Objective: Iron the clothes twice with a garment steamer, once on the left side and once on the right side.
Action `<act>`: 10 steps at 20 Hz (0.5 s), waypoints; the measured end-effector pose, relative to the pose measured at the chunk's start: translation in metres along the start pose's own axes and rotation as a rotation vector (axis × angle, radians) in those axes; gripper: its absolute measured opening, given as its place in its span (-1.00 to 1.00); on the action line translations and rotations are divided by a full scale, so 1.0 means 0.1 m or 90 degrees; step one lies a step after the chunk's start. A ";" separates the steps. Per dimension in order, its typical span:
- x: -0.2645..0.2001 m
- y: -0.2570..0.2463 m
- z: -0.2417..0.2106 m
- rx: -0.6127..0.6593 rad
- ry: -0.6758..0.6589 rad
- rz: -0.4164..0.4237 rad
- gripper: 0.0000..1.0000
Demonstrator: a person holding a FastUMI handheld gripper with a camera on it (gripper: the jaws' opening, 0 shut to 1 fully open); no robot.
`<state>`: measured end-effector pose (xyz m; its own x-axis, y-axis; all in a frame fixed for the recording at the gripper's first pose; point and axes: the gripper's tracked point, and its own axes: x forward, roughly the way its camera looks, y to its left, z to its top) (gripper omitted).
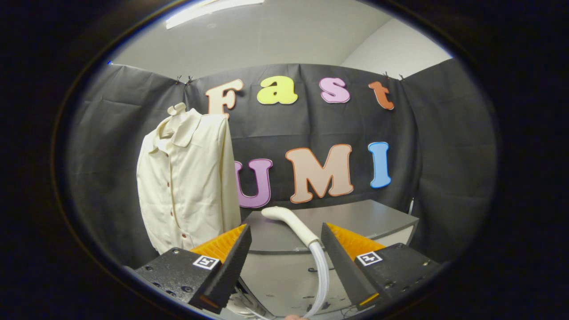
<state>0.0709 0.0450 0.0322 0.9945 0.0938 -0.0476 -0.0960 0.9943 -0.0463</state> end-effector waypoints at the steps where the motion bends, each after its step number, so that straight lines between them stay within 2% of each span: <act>1: 0.06 0.02 0.02 -0.004 0.002 0.003 0.93; 7: 0.55 0.07 0.14 0.001 0.037 0.015 0.93; 10: 0.86 0.04 0.07 0.005 0.085 0.015 0.93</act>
<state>0.1568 0.0575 0.0345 0.9771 0.1104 -0.1817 -0.1188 0.9923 -0.0360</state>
